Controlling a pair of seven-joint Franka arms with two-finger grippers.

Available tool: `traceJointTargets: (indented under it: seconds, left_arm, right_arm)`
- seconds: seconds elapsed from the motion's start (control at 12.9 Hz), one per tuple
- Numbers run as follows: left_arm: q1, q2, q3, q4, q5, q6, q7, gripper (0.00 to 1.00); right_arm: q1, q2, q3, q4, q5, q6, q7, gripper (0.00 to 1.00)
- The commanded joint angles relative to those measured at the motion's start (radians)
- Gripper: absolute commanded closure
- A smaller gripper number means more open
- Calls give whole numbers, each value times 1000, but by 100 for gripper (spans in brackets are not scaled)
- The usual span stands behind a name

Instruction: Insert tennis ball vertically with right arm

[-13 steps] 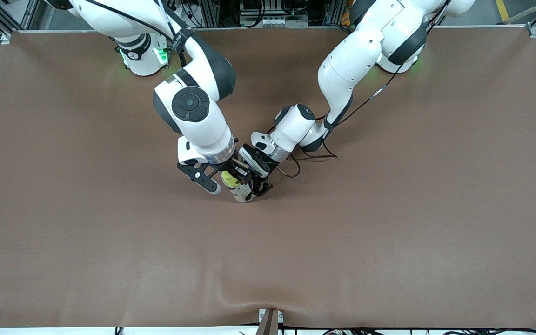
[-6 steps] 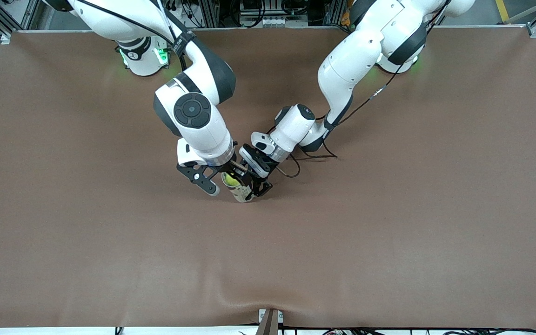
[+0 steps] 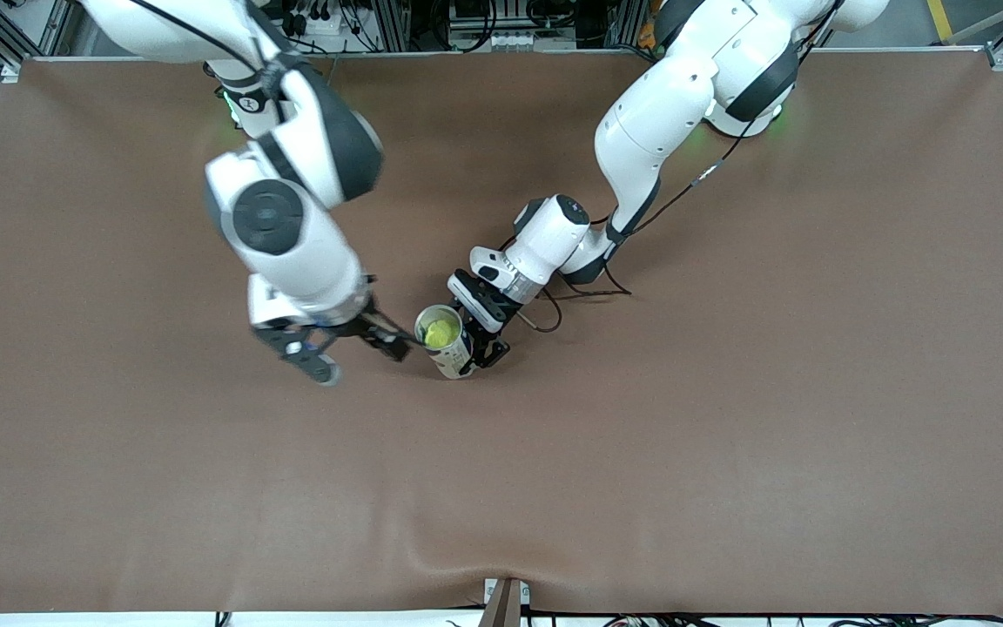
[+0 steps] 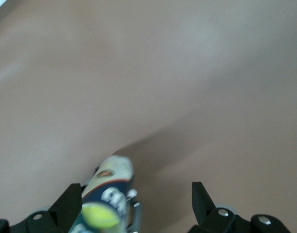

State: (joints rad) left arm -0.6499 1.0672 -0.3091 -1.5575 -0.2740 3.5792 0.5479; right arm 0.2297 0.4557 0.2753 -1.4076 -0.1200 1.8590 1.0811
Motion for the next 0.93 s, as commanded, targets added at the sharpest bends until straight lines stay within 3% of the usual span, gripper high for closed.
traceJointTargets:
  seconds: [0.0, 0.47, 0.86]
  left_arm:
    - [6, -9, 1, -61, -13, -26, -3, 32]
    - [4, -9, 1, -61, -13, -26, -3, 32]
    - [4, -7, 1, -62, -13, -26, -3, 31]
  right_arm:
    - [-90, -61, 16, -17, 5, -69, -163, 0]
    - [-283, -175, 16, -25, 8, -199, -586, 0]
    - [-290, -281, -56, -27, 11, -311, -803, 0]
